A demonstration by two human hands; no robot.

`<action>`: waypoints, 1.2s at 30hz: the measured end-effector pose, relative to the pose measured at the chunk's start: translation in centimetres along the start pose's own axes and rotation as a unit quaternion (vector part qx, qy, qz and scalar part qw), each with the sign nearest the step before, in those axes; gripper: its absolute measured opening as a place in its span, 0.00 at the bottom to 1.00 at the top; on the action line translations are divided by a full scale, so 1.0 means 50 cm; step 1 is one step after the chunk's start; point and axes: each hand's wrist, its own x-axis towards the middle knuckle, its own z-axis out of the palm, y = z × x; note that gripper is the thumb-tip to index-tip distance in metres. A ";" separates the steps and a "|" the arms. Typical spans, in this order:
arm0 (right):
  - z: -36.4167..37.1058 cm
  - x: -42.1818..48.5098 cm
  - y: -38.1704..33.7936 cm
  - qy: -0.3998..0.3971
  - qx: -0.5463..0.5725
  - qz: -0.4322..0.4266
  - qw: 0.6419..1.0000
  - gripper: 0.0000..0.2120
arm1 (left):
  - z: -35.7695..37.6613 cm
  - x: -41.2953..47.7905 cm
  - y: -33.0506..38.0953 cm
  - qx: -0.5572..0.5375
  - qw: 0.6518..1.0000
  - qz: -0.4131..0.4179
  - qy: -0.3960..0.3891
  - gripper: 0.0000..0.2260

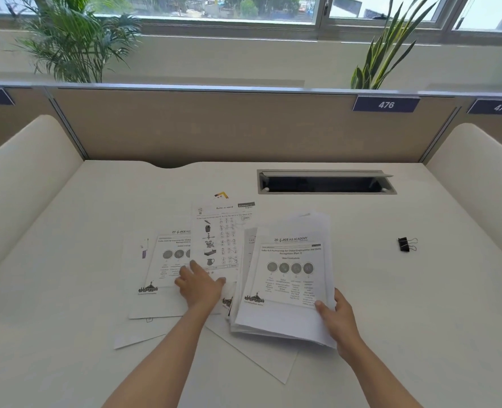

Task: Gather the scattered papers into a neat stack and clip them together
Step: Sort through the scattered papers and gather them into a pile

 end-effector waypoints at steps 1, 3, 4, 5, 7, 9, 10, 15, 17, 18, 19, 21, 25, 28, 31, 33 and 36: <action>-0.001 0.000 0.000 0.001 0.002 0.001 1.000 0.18 | -0.004 0.004 0.002 -0.003 1.000 -0.005 -0.004 0.43; -0.004 0.000 0.000 0.002 0.007 0.004 1.000 0.19 | -0.011 0.012 0.003 -0.027 0.999 -0.021 -0.016 0.45; -0.005 -0.001 0.000 0.002 0.009 0.005 1.000 0.19 | -0.013 0.016 0.003 -0.050 0.998 -0.026 -0.022 0.45; -0.007 -0.001 0.001 0.002 0.012 0.007 1.000 0.19 | -0.014 0.021 0.001 -0.082 0.996 -0.025 -0.026 0.44; -0.010 -0.001 0.002 0.003 0.018 0.012 1.000 0.20 | -0.014 0.030 -0.005 -0.156 0.987 -0.003 -0.026 0.41; -0.013 -0.002 0.002 0.004 0.024 0.014 1.000 0.20 | -0.015 0.030 -0.010 -0.204 0.979 0.014 -0.019 0.33; -0.015 -0.002 0.002 0.005 0.027 0.014 1.000 0.20 | -0.017 0.027 -0.012 -0.212 0.977 0.016 -0.016 0.28; -0.015 0.000 -0.005 0.002 0.051 0.014 0.999 0.18 | -0.022 0.002 -0.030 -0.244 0.969 0.030 -0.025 0.14; -0.013 0.002 -0.008 -0.002 0.055 0.013 0.998 0.18 | -0.022 -0.011 -0.043 -0.256 0.965 0.045 -0.038 0.14; -0.011 0.003 -0.010 -0.005 0.055 0.013 0.998 0.18 | -0.023 -0.020 -0.049 -0.265 0.962 0.052 -0.047 0.14; -0.008 0.003 -0.012 -0.008 0.055 0.012 0.998 0.18 | -0.022 -0.029 -0.055 -0.275 0.958 0.056 -0.058 0.14; -0.001 0.004 -0.015 -0.014 0.053 0.011 0.998 0.18 | -0.019 -0.041 -0.066 -0.287 0.953 0.052 -0.084 0.13; 0.019 0.001 -0.020 -0.034 0.040 0.008 0.999 0.16 | -0.025 -0.062 -0.083 -0.325 0.932 0.015 -0.159 0.08; 0.036 -0.003 -0.023 -0.052 0.017 0.004 0.998 0.16 | -0.033 -0.077 -0.091 -0.334 0.919 0.015 -0.210 0.08; 0.048 -0.008 -0.026 -0.068 -0.006 0.003 0.998 0.15 | -0.043 -0.086 -0.094 -0.313 0.918 0.016 -0.242 0.09; 0.052 -0.010 -0.028 -0.074 -0.024 -0.004 0.997 0.16 | -0.050 -0.091 -0.094 -0.290 0.921 0.013 -0.259 0.11; 0.054 -0.013 -0.029 -0.089 -0.054 -0.010 0.995 0.18 | -0.058 -0.101 -0.089 -0.305 0.913 -0.016 -0.269 0.17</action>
